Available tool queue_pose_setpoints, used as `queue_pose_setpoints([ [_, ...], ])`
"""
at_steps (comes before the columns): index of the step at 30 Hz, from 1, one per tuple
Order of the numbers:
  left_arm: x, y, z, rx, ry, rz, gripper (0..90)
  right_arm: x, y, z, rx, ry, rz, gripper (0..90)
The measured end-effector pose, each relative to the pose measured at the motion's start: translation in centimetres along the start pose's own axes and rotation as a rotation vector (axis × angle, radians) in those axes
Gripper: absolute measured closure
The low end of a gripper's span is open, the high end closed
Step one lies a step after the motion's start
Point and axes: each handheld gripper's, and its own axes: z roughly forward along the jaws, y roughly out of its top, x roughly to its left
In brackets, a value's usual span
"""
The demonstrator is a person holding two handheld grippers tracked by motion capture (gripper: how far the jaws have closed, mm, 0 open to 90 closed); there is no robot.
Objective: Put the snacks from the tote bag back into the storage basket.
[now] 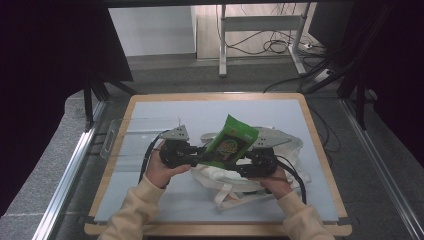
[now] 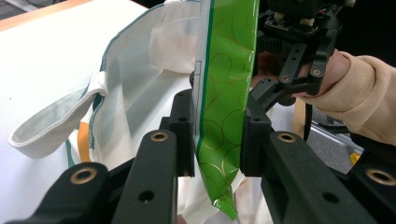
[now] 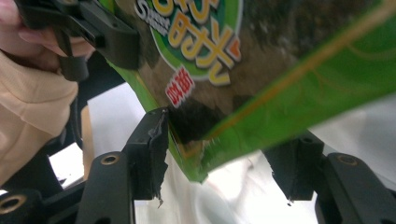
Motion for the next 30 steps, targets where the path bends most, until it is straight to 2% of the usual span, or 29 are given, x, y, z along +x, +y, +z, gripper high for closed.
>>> queue_pose_setpoints([
  [6,0.0,-0.2,0.5,0.005,-0.015,0.000,72.1,-0.2,0.1,0.1,-0.038,0.034,-0.005,43.4],
  [11,0.3,-0.3,0.5,0.000,-0.021,-0.008,71.4,-0.2,0.1,-0.2,-0.055,0.036,-0.011,49.9],
  [13,0.4,-0.4,0.5,0.005,-0.015,-0.003,70.6,-0.3,0.1,-0.5,-0.061,0.045,-0.014,56.6],
  [18,0.5,-0.5,0.7,0.010,-0.010,-0.002,67.4,-0.4,0.2,-0.9,-0.060,0.067,-0.024,65.4],
  [22,0.6,-0.6,0.8,0.006,-0.005,0.004,62.3,-0.4,0.3,-1.2,-0.053,0.097,-0.039,70.9],
  [25,0.6,-0.6,0.9,0.005,-0.006,0.009,59.8,-0.3,0.5,-1.4,-0.046,0.103,-0.052,71.7],
  [27,0.4,-0.6,0.9,0.004,0.014,0.026,56.2,-0.1,0.6,-1.6,-0.038,0.102,-0.067,71.8],
  [28,0.4,-0.6,0.9,0.004,0.029,0.034,50.5,0.1,0.8,-1.8,-0.034,0.088,-0.088,71.8],
  [30,0.4,-0.6,0.8,0.003,0.045,0.040,45.7,0.2,0.9,-2.0,-0.030,0.079,-0.098,71.8],
])
